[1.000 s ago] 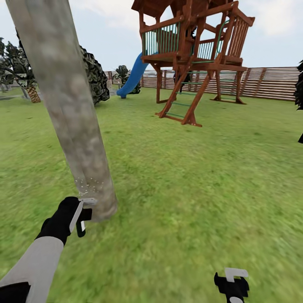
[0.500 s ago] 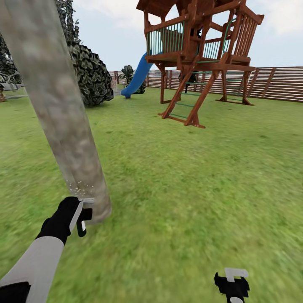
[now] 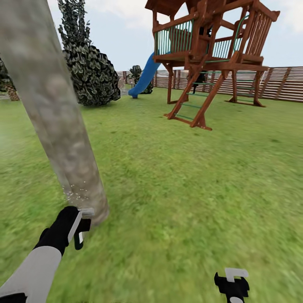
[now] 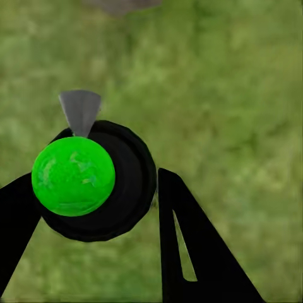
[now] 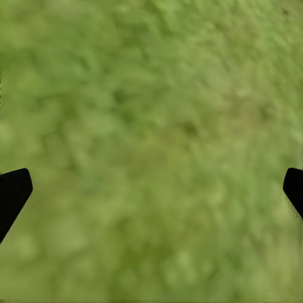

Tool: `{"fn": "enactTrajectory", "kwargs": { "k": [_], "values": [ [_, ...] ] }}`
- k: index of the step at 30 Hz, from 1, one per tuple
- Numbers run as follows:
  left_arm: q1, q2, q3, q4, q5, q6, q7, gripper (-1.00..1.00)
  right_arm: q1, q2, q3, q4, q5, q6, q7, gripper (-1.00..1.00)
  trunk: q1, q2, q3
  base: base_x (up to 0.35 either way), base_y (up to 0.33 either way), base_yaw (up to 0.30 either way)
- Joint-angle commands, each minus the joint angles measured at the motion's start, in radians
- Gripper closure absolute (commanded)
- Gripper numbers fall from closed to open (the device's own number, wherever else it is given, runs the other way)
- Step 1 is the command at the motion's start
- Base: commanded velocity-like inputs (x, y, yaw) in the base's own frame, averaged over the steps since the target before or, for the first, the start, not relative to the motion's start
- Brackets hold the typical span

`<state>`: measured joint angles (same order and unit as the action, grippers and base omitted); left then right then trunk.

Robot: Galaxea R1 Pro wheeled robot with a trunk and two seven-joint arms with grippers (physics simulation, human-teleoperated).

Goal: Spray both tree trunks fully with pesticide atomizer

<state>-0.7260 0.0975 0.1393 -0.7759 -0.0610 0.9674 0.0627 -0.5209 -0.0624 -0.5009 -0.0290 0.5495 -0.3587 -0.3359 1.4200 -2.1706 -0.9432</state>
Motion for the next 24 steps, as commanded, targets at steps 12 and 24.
{"fn": "enactTrajectory", "kwargs": {
  "k": [12, 24],
  "values": [
    [0.057, 0.006, 0.001, 0.012, -0.001, -0.065, -0.003, 1.0, -0.001, 0.0, -0.008, 0.001, 0.01, -0.004, -0.003, -1.0, 0.0, 0.0, -0.001, 0.19, -0.206, 0.236],
    [0.059, 0.004, 0.007, 0.07, -0.002, -0.145, 0.021, 1.0, -0.001, 0.001, -0.008, 0.003, 0.012, -0.004, -0.003, -1.0, 0.0, 0.0, -0.001, 0.208, -0.206, 0.169]
  ]
}}
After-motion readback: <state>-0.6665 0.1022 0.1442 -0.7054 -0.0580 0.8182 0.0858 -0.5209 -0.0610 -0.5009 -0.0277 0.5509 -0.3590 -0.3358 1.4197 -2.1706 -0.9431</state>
